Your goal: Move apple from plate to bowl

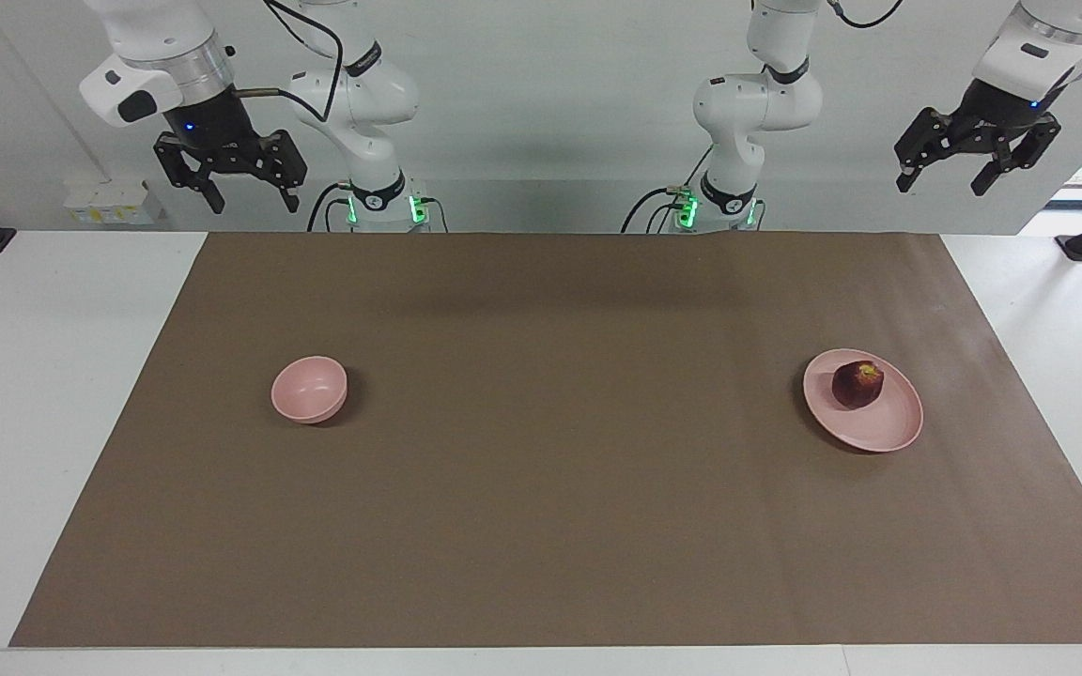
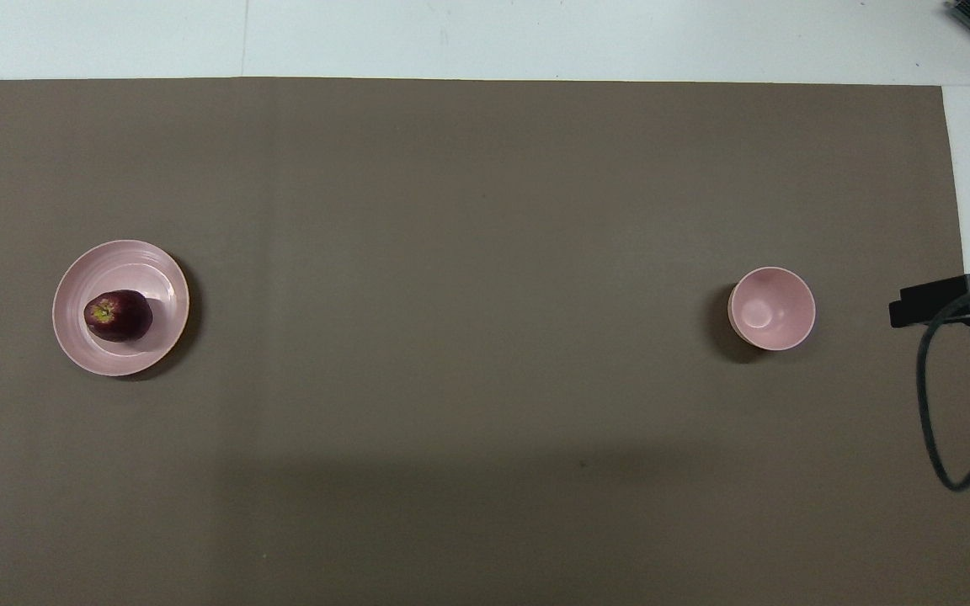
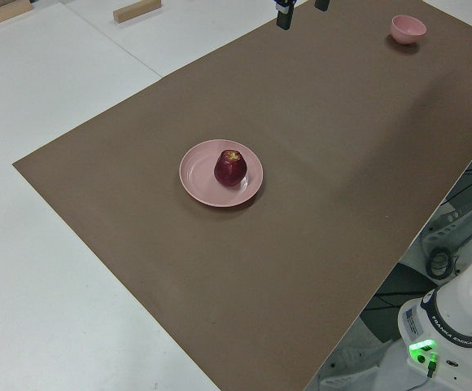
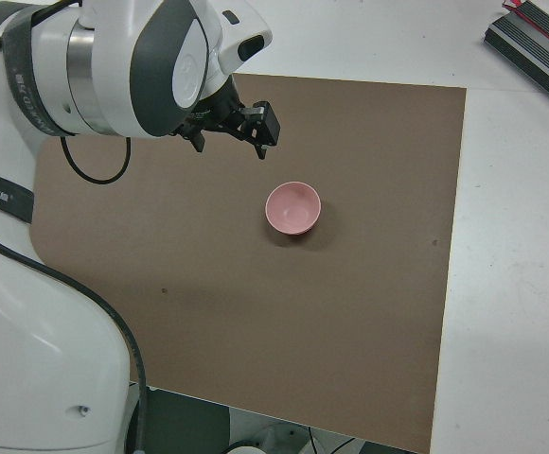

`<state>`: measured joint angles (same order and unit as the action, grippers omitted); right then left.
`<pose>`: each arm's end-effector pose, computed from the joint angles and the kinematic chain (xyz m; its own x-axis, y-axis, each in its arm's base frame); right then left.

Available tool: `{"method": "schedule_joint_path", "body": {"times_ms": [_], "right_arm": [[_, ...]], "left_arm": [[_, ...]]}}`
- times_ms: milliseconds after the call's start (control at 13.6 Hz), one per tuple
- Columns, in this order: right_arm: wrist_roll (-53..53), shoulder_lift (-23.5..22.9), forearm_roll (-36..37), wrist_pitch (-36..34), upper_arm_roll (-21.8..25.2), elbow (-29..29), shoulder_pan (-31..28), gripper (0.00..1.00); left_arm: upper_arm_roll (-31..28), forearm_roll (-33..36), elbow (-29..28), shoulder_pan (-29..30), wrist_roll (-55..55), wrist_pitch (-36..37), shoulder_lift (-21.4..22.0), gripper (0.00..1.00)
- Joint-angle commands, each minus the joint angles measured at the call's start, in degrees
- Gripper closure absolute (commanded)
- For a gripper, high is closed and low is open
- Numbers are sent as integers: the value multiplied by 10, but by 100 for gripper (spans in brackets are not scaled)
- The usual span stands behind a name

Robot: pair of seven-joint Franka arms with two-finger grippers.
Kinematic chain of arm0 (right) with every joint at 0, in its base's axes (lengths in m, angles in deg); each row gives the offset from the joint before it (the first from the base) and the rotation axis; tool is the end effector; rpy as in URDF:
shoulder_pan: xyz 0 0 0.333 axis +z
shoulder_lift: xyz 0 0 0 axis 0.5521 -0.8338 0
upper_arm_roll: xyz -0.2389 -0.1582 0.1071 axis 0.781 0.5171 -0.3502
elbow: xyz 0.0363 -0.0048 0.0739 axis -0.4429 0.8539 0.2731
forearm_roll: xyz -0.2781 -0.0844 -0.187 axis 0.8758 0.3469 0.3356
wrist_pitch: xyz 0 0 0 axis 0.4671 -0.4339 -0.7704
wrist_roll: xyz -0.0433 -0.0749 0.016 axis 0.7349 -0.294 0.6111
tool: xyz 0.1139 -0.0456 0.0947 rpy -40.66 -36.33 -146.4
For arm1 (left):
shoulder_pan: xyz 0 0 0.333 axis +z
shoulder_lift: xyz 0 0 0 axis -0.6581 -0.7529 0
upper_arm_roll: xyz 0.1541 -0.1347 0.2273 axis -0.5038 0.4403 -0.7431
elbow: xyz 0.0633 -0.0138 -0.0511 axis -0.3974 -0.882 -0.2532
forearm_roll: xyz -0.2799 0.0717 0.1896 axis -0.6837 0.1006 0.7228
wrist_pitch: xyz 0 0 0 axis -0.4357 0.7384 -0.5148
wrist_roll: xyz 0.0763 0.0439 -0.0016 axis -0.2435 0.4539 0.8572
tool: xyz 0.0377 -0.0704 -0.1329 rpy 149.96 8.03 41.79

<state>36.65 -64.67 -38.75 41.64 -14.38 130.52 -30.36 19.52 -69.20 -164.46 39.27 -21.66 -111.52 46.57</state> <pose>0.4677 0.0059 0.6064 0.9998 -0.0136 -0.0108 -0.0137 -0.9998 -0.0162 0.4564 0.0091 0.6365 0.9925 -0.1220 -0.0115 -0.1221 -0.9925 -0.0024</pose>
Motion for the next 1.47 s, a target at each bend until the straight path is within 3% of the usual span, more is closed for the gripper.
{"method": "schedule_joint_path", "body": {"times_ms": [0,589,811,1032,1400], "right_arm": [[-21,14,-8,-5,-2,15,-9,0],[-21,14,-8,-5,-2,14,-9,0],[-21,14,-8,-5,-2,15,-9,0],[-21,14,-8,-5,-2,14,-9,0],[-21,14,-8,-5,-2,15,-9,0]], "left_arm": [[1,10,4,-1,8,-2,3,0],[1,10,-1,0,8,5,7,0],[3,6,-18,-5,-2,-42,11,0],[3,6,-65,-1,-10,-81,17,0],[1,6,-198,7,-12,-237,11,0]]}}
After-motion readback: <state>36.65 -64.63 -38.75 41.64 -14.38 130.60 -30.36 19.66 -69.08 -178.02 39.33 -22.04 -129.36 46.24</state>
